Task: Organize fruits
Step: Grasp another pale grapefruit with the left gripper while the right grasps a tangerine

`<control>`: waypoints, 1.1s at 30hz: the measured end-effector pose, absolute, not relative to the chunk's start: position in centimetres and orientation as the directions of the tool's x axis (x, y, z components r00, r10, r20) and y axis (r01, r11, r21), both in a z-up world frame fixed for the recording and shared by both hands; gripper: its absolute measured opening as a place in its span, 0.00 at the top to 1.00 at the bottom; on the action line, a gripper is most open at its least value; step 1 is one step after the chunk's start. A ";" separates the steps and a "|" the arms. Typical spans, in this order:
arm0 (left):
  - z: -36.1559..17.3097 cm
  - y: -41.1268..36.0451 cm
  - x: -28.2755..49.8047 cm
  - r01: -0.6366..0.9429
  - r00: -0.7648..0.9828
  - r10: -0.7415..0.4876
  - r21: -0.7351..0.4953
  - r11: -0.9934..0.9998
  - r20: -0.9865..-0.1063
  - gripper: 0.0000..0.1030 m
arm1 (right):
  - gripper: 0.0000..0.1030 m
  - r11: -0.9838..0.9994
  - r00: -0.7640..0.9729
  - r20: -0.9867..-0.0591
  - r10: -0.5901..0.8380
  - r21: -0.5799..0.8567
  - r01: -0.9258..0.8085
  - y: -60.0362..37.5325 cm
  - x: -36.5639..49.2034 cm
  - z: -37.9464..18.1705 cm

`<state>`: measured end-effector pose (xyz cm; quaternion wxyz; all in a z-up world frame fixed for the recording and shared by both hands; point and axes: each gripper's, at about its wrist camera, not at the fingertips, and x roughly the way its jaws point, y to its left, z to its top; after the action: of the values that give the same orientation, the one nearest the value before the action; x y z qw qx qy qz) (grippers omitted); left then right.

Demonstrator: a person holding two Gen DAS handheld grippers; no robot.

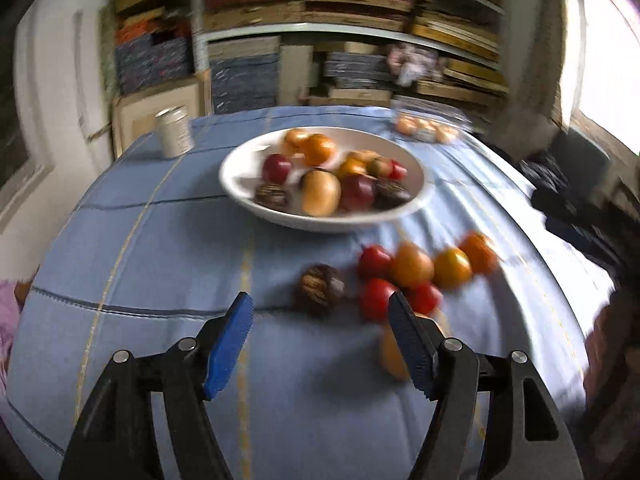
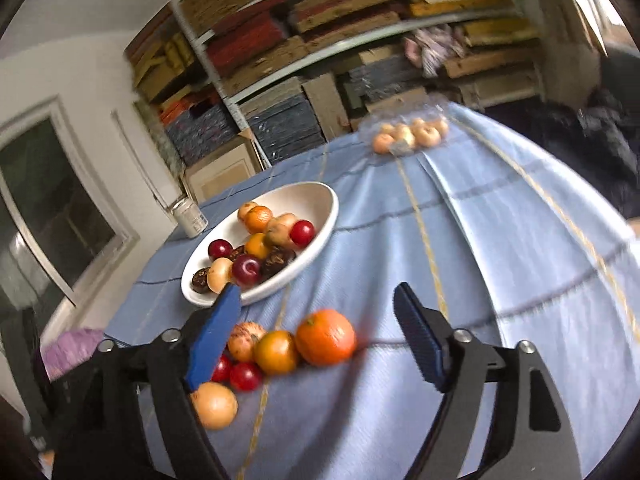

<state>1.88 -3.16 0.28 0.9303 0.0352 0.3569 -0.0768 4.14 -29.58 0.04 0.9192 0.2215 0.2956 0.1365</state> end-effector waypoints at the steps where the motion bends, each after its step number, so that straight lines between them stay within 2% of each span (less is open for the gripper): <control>1: 0.1 -3.9 1.4 0.192 0.732 -0.124 0.028 0.981 -0.670 0.30 | 0.24 0.858 0.785 -0.484 0.386 0.502 -0.112 -30.0 4.0 -0.3; 7: -1.4 -7.3 0.7 0.260 0.720 -0.108 0.122 0.958 -0.685 0.30 | 0.24 0.853 0.784 -0.487 0.384 0.512 -0.100 -30.6 3.3 -0.7; 17: -3.2 -7.9 2.8 0.271 0.652 -0.110 0.095 0.958 -0.750 0.30 | 0.24 0.860 0.778 -0.504 0.375 0.503 -0.088 -30.4 3.3 -0.7; 20: -3.7 -8.1 3.5 0.284 0.631 -0.122 0.082 0.955 -0.766 0.36 | 0.24 0.861 0.778 -0.504 0.375 0.501 -0.091 -30.4 3.4 -0.7; 25: -3.9 -8.5 3.4 0.315 0.617 -0.148 0.070 0.947 -0.773 0.56 | 0.24 0.873 0.772 -0.527 0.355 0.482 -0.073 -30.4 3.7 -1.0; 31: -3.3 -7.5 3.1 0.281 0.642 -0.141 0.061 0.958 -0.753 0.56 | 0.24 0.915 0.750 -0.584 0.310 0.397 -0.069 -29.2 4.2 -1.6; 33: -2.6 -6.7 3.0 0.247 0.663 -0.133 0.048 0.968 -0.736 0.56 | 0.28 0.935 0.740 -0.605 0.294 0.342 -0.093 -28.1 4.3 -1.9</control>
<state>2.96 -6.67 -2.62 0.9091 0.0722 0.3967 -0.1046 4.32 -28.08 -1.87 0.9211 0.1461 0.3451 0.1050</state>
